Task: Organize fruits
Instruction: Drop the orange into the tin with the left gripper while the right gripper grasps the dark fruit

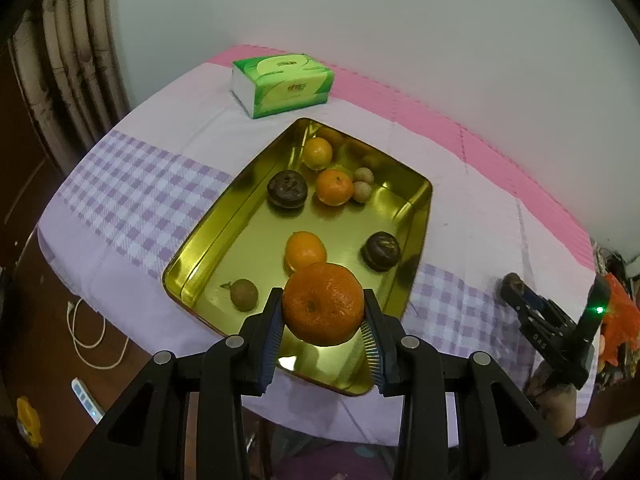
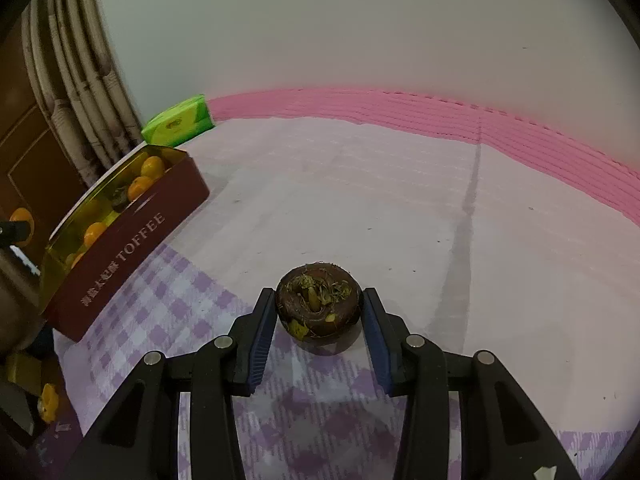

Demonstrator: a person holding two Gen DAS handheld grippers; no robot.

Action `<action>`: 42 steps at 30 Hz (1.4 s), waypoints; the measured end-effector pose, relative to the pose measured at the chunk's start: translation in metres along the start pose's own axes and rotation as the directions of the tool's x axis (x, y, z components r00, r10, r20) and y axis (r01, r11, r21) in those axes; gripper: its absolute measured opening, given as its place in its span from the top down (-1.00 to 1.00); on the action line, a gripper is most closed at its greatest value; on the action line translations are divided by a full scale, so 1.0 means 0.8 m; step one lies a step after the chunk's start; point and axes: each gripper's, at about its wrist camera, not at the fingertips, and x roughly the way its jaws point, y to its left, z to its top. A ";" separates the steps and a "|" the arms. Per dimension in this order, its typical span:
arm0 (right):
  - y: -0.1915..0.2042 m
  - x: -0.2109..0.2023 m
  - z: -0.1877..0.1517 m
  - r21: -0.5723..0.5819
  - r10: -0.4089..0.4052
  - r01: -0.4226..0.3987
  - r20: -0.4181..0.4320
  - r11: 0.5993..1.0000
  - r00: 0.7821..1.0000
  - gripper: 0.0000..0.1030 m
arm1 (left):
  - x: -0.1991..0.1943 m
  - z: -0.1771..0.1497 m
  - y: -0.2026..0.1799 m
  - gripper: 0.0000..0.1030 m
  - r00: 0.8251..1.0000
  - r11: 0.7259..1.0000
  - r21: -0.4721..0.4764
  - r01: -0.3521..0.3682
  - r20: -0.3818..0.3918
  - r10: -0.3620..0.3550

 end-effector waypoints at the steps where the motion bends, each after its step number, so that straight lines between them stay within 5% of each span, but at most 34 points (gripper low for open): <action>1: -0.001 0.002 -0.001 0.004 -0.010 0.010 -0.005 1.000 1.000 0.23 | 0.003 0.002 0.001 0.26 1.000 1.000 -0.001 -0.003 0.003 0.003; 6: 0.007 0.012 0.000 -0.028 -0.034 0.034 -0.023 0.999 0.999 0.23 | 0.012 0.007 0.007 0.26 0.999 1.000 0.000 -0.029 0.029 0.029; 31: 0.009 0.015 -0.001 -0.028 -0.039 0.038 -0.026 0.999 0.999 0.21 | 0.066 -0.006 0.014 0.25 0.995 0.998 0.017 -0.057 -0.083 0.058; 42: 0.008 0.016 -0.001 -0.028 -0.039 0.038 -0.026 0.999 0.999 0.20 | 0.072 0.061 -0.032 0.25 0.999 0.994 0.099 -0.038 -0.027 0.041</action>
